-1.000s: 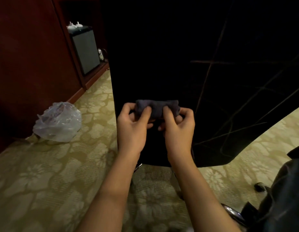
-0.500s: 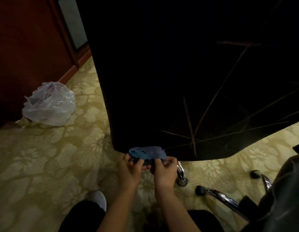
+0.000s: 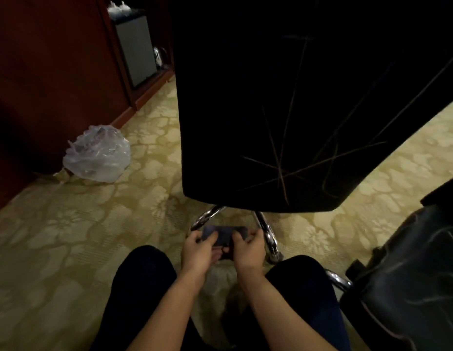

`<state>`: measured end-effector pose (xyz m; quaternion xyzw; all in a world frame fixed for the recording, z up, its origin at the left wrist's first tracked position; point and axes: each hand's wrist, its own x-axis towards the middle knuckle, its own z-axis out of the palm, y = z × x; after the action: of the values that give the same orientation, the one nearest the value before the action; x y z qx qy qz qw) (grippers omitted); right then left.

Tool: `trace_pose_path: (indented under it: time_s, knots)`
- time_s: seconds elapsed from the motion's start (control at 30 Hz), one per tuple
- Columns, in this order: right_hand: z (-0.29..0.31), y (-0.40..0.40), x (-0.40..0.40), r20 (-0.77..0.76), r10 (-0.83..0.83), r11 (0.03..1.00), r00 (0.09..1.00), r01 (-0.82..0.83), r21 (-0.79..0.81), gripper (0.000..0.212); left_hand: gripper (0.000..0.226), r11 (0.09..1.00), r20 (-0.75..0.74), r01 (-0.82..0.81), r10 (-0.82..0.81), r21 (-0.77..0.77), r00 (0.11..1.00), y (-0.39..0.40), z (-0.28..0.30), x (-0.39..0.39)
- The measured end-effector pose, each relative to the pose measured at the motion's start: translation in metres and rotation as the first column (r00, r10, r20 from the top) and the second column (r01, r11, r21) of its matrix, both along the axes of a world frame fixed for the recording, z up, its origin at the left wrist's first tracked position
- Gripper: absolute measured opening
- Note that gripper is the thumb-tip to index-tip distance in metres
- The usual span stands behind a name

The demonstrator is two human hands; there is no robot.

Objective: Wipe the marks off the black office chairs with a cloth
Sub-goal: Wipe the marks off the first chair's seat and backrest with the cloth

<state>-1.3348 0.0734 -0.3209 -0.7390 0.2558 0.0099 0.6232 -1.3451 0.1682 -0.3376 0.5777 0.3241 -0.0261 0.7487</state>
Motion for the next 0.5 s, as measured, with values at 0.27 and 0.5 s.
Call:
trace_pose_path:
  time_s: [0.27,0.5]
  knots:
    - [0.024,-0.012,-0.004,0.206,0.067,0.961,0.976,-0.118,0.249,0.013,0.010,0.999,0.200,0.017,-0.011,-0.027,0.980,-0.004,0.032,0.000]
    - [-0.003,-0.015,0.028,0.050,0.189,0.936,0.981,-0.196,0.293,0.009,0.021,0.999,0.058,0.004,-0.002,-0.045,0.998,0.003,0.001,0.031]
